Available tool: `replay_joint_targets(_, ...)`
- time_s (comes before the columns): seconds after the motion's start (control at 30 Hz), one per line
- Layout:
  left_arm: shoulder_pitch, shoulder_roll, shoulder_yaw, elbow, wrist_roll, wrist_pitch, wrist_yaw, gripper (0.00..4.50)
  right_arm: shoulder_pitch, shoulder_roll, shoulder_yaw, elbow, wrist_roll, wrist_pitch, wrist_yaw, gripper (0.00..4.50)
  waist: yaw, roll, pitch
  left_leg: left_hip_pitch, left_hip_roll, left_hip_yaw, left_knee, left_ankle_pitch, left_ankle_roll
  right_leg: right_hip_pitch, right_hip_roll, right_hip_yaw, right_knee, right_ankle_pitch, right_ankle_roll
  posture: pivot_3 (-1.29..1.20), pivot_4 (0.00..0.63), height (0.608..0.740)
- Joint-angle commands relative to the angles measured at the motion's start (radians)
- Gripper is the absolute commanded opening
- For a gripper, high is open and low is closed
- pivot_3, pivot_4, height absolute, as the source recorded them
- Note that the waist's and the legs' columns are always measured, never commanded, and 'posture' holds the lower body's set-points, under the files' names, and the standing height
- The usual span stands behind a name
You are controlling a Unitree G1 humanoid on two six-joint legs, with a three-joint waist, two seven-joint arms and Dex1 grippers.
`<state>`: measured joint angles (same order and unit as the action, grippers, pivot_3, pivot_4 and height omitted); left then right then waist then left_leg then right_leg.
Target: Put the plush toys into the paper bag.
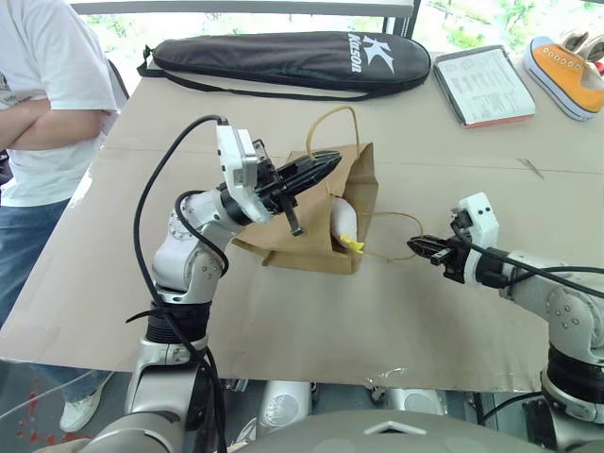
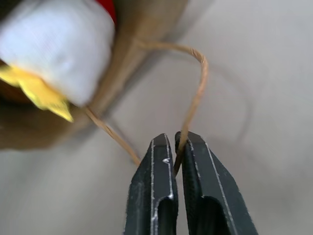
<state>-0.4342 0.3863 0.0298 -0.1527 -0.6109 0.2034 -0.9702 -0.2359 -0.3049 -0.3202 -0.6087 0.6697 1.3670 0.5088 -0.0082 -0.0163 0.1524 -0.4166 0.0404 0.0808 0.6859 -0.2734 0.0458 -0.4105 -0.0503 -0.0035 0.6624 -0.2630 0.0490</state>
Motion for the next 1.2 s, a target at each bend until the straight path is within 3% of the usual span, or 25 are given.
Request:
replay_joint_targets(0.03, -0.048, 0.005, 0.046, -0.033, -0.057, 0.030, 0.019, 0.00, -0.096, 0.065, -0.218, -0.067, 0.403, -0.060, -0.032, 0.07, 0.000, 0.000, 0.000, 0.000, 0.000, 0.000, 0.000, 0.000, 0.000, 0.000, 0.000, 0.000, 0.000, 0.000, 0.000, 0.00, 0.150, 0.740)
replay_joint_targets(0.1, -0.076, 0.018, 0.067, -0.017, -0.080, 0.052, 0.021, 0.00, -0.132, 0.051, -0.269, -0.043, 0.652, -0.101, -0.157, 0.07, -0.002, 0.000, 0.000, 0.000, 0.001, -0.001, 0.000, 0.000, 0.000, 0.000, 0.000, 0.000, 0.000, 0.000, 0.000, 0.00, 0.150, 0.740)
replay_joint_targets(0.17, -0.139, 0.041, 0.088, 0.052, -0.088, 0.066, 0.001, 0.00, -0.168, -0.033, -0.267, -0.034, 0.857, -0.186, -0.292, 0.07, -0.001, 0.000, 0.000, 0.000, 0.000, -0.001, 0.000, 0.000, 0.000, 0.001, 0.000, -0.001, 0.000, 0.000, 0.000, 0.00, 0.150, 0.740)
replay_joint_targets(0.33, -0.292, 0.076, 0.020, 0.281, 0.048, 0.005, -0.078, 0.00, -0.222, -0.265, -0.194, -0.028, 1.153, -0.374, -0.545, 0.07, -0.001, 0.000, 0.000, 0.000, -0.002, 0.000, 0.000, 0.000, 0.001, 0.000, -0.001, -0.001, 0.000, 0.000, 0.000, 0.00, 0.150, 0.740)
replay_joint_targets(0.5, -0.417, 0.040, -0.040, 0.496, 0.160, -0.071, -0.121, 0.00, -0.231, -0.417, -0.122, -0.044, 1.245, -0.502, -0.655, 0.07, -0.001, -0.001, 0.000, -0.001, -0.002, 0.000, -0.001, 0.000, 0.000, 0.000, 0.000, 0.000, -0.001, 0.000, 0.000, 0.00, 0.150, 0.740)
replay_joint_targets(0.63, -0.475, 0.014, -0.081, 0.666, 0.244, -0.125, -0.149, 0.00, -0.116, -0.508, -0.106, -0.047, 1.029, -0.501, -0.650, 0.07, 0.000, -0.001, 0.000, -0.002, -0.001, -0.001, -0.001, 0.000, 0.001, 0.000, 0.000, 0.000, -0.002, 0.000, 0.000, 0.00, 0.150, 0.740)
replay_joint_targets(0.67, -0.482, 0.009, -0.072, 0.687, 0.233, -0.106, -0.161, 0.00, -0.093, -0.526, -0.109, -0.059, 0.985, -0.505, -0.608, 0.29, 0.001, -0.001, 0.000, -0.002, -0.001, 0.000, -0.001, 0.000, 0.001, 0.000, 0.000, 0.000, -0.002, 0.000, 0.000, 0.00, 0.150, 0.740)
replay_joint_targets(0.73, -0.488, 0.013, -0.060, 0.696, 0.219, -0.075, -0.189, 0.72, -0.065, -0.555, -0.119, -0.092, 0.966, -0.515, -0.539, 0.84, -0.001, -0.002, 0.000, -0.003, 0.000, 0.000, -0.001, 0.000, 0.001, -0.001, 0.000, 0.000, -0.002, 0.000, 0.001, 0.00, 0.150, 0.740)
replay_joint_targets(0.83, -0.488, 0.022, -0.034, 0.681, 0.206, -0.049, -0.189, 1.92, -0.040, -0.599, -0.141, -0.123, 0.961, -0.530, -0.505, 2.19, -0.003, -0.002, 0.001, -0.003, 0.000, 0.000, -0.001, 0.000, 0.001, -0.002, 0.000, 0.000, -0.002, 0.000, 0.001, 0.00, 0.150, 0.740)
replay_joint_targets(0.93, -0.450, 0.069, 0.008, 0.600, 0.140, 0.084, -0.207, 3.22, 0.039, -0.708, -0.248, -0.142, 0.993, -0.490, -0.458, 3.58, -0.001, -0.002, 0.001, -0.003, 0.001, -0.001, -0.001, 0.000, 0.001, -0.002, 0.000, 0.000, -0.002, 0.000, 0.001, 0.00, 0.150, 0.740)
replay_joint_targets(1.0, -0.415, 0.096, 0.029, 0.535, 0.096, 0.168, -0.219, 4.15, 0.098, -0.764, -0.337, -0.133, 1.035, -0.469, -0.416, 3.67, -0.002, -0.002, 0.001, -0.003, 0.001, -0.001, -0.001, 0.000, 0.001, -0.001, 0.000, -0.001, -0.002, 0.000, 0.001, 0.00, 0.150, 0.740)
replay_joint_targets(1.03, -0.383, 0.115, 0.039, 0.485, 0.067, 0.218, -0.228, 4.36, 0.120, -0.794, -0.397, -0.119, 1.070, -0.455, -0.396, 3.67, -0.002, -0.002, 0.001, -0.004, 0.001, -0.001, -0.001, 0.000, 0.001, -0.001, -0.001, 0.000, -0.002, 0.000, 0.001, 0.00, 0.150, 0.740)
replay_joint_targets(1.2, -0.235, 0.189, 0.054, 0.267, -0.034, 0.382, -0.262, 4.36, 0.246, -0.885, -0.672, -0.071, 1.212, -0.347, -0.323, 3.67, 0.001, -0.003, 0.001, -0.002, 0.001, -0.002, 0.000, 0.000, 0.000, 0.001, -0.002, 0.000, -0.002, -0.001, 0.001, 0.00, 0.150, 0.740)
